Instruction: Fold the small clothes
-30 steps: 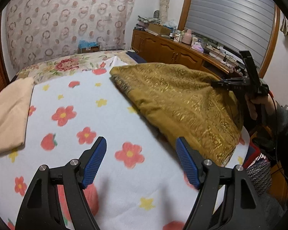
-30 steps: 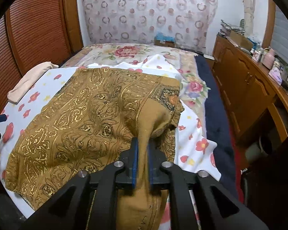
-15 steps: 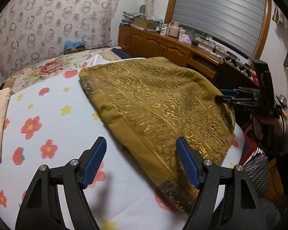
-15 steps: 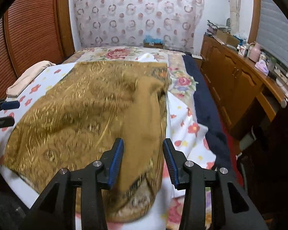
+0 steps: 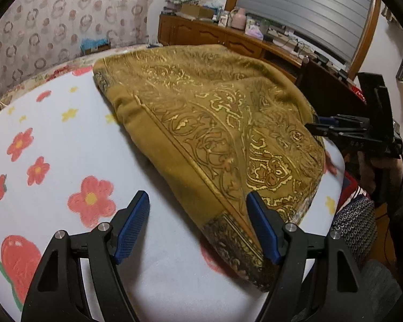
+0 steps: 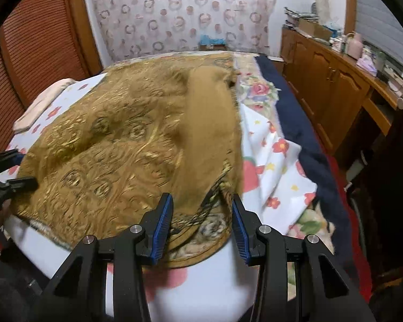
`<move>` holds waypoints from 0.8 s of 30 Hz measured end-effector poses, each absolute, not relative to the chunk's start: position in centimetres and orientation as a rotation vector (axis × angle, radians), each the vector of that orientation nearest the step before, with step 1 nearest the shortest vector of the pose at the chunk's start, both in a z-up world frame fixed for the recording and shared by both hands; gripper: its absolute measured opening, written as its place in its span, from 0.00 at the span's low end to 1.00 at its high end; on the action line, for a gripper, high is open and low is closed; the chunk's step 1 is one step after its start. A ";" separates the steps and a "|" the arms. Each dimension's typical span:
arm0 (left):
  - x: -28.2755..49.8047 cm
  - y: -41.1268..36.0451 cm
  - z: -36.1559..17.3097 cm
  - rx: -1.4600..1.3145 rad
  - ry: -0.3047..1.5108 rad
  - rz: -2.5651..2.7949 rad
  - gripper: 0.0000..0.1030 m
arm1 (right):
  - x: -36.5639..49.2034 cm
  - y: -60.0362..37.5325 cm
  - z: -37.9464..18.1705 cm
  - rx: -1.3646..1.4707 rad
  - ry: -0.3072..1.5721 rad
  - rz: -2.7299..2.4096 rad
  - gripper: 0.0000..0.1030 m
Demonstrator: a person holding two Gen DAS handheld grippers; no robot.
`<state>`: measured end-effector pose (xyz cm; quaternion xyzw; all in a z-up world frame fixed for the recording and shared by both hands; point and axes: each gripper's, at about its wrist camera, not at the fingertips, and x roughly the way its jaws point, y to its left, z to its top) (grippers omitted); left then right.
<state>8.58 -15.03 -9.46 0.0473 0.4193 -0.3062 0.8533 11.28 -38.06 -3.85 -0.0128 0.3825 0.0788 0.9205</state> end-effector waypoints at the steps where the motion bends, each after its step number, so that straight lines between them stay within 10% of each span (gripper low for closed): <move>1: 8.4 -15.0 -9.4 0.096 0.886 -0.654 0.67 | 11.2 -38.0 -3.9 -0.036 0.780 0.159 0.43; 9: 7.2 -14.8 -9.4 0.030 0.935 -0.742 0.07 | 11.5 -38.9 -4.5 -0.019 0.760 0.140 0.42; 12: 6.5 -14.4 -7.9 -0.014 0.916 -0.764 0.05 | 11.5 -38.8 -4.6 -0.016 0.758 0.140 0.42; 16: 5.8 -13.9 -5.6 -0.003 0.869 -0.748 0.05 | 11.1 -38.6 -4.6 -0.015 0.755 0.213 0.06; 24: 6.4 -14.8 -7.1 0.024 0.939 -0.725 0.10 | 8.0 -40.9 0.0 0.081 0.635 0.279 0.05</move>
